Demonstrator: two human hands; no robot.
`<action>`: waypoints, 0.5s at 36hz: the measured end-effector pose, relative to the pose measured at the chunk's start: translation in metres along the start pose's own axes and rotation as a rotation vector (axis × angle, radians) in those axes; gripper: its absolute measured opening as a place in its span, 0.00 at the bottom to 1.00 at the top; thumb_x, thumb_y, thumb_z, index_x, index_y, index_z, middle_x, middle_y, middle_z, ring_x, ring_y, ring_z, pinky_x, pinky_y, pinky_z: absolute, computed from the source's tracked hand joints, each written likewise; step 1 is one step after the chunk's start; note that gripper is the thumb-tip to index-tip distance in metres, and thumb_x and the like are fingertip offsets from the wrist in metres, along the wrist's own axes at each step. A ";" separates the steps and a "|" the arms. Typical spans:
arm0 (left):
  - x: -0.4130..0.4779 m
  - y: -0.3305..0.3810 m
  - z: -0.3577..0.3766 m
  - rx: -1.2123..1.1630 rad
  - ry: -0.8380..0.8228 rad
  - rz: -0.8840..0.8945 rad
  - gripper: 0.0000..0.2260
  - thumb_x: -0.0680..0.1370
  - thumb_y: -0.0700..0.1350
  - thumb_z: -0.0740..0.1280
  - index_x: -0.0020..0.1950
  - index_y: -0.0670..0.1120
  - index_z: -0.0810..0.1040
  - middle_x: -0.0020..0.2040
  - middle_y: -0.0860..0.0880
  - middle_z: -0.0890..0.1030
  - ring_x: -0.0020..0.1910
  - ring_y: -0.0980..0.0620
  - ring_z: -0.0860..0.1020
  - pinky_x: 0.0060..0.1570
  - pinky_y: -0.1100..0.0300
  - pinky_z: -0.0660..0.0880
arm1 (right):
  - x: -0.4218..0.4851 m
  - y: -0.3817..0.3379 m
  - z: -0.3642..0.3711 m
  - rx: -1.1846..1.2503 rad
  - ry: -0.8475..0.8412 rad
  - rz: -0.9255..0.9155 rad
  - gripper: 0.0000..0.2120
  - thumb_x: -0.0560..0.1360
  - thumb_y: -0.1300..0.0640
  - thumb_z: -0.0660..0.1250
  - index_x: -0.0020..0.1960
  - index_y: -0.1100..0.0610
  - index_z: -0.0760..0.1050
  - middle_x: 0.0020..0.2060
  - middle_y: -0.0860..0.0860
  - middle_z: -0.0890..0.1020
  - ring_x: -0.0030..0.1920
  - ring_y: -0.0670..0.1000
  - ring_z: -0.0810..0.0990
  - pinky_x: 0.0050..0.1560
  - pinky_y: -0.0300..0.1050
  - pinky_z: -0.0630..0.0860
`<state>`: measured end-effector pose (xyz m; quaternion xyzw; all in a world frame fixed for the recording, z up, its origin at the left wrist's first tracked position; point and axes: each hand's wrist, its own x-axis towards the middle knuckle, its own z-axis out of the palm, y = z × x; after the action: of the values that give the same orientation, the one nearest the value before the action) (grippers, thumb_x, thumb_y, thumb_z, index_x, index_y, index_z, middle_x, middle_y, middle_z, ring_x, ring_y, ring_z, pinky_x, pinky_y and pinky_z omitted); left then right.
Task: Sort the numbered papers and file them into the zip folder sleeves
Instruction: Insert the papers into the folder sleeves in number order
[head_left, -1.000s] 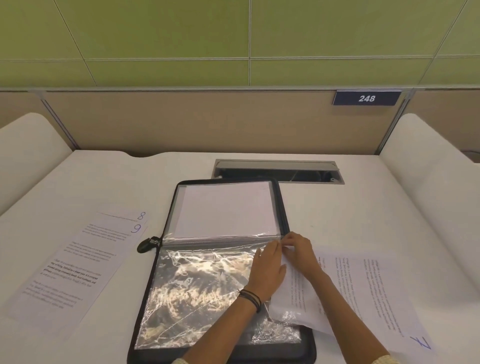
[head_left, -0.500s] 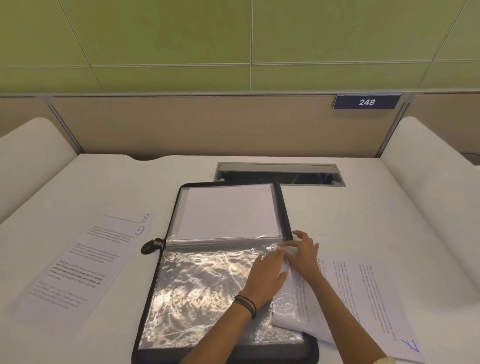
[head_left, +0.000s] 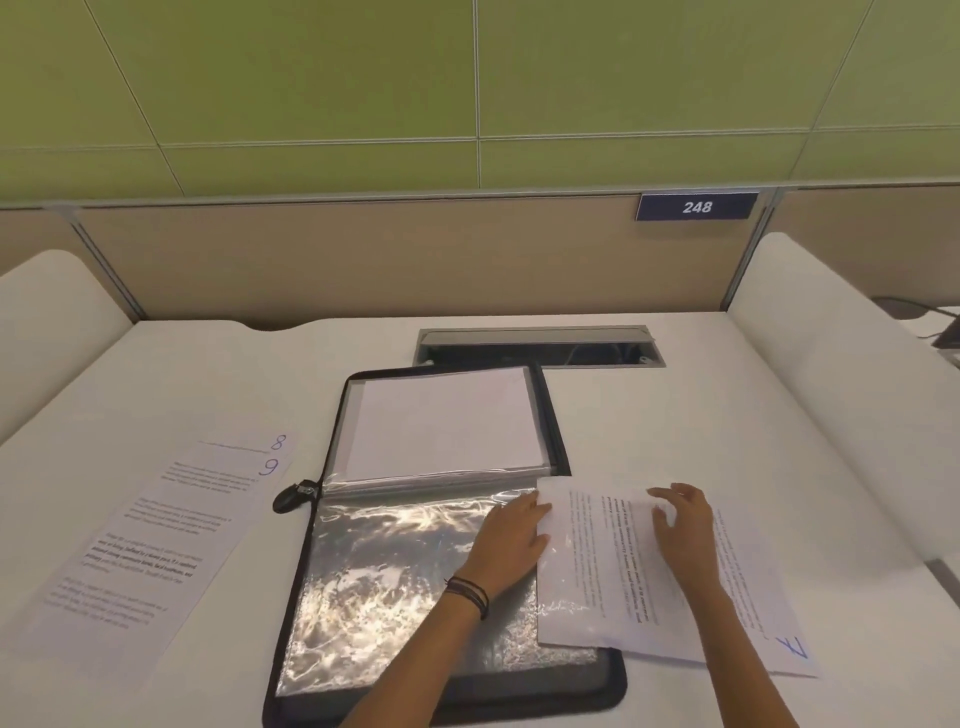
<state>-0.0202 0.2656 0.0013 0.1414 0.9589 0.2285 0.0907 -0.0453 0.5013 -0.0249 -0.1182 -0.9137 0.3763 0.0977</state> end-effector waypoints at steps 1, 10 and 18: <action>-0.001 -0.001 -0.003 0.003 0.021 0.002 0.20 0.82 0.47 0.57 0.74 0.46 0.63 0.75 0.48 0.62 0.73 0.50 0.61 0.72 0.57 0.55 | -0.001 0.005 -0.004 -0.005 0.009 0.010 0.13 0.76 0.67 0.62 0.58 0.62 0.77 0.63 0.62 0.72 0.64 0.61 0.69 0.64 0.52 0.65; -0.011 -0.048 -0.016 -0.024 0.105 -0.109 0.20 0.81 0.47 0.59 0.74 0.48 0.64 0.74 0.49 0.64 0.71 0.50 0.64 0.71 0.58 0.58 | -0.004 0.041 -0.032 -0.202 0.159 0.193 0.17 0.71 0.67 0.68 0.60 0.65 0.76 0.60 0.72 0.71 0.61 0.69 0.70 0.65 0.61 0.64; -0.034 -0.090 -0.030 -0.153 0.201 -0.279 0.19 0.81 0.46 0.60 0.72 0.47 0.68 0.73 0.47 0.66 0.72 0.48 0.63 0.71 0.52 0.61 | -0.012 0.049 -0.036 -0.317 0.133 0.271 0.22 0.75 0.60 0.65 0.67 0.65 0.68 0.64 0.70 0.67 0.63 0.70 0.68 0.65 0.63 0.62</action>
<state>-0.0154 0.1658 -0.0099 -0.0237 0.9533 0.2989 0.0357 -0.0176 0.5556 -0.0353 -0.2783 -0.9288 0.2290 0.0864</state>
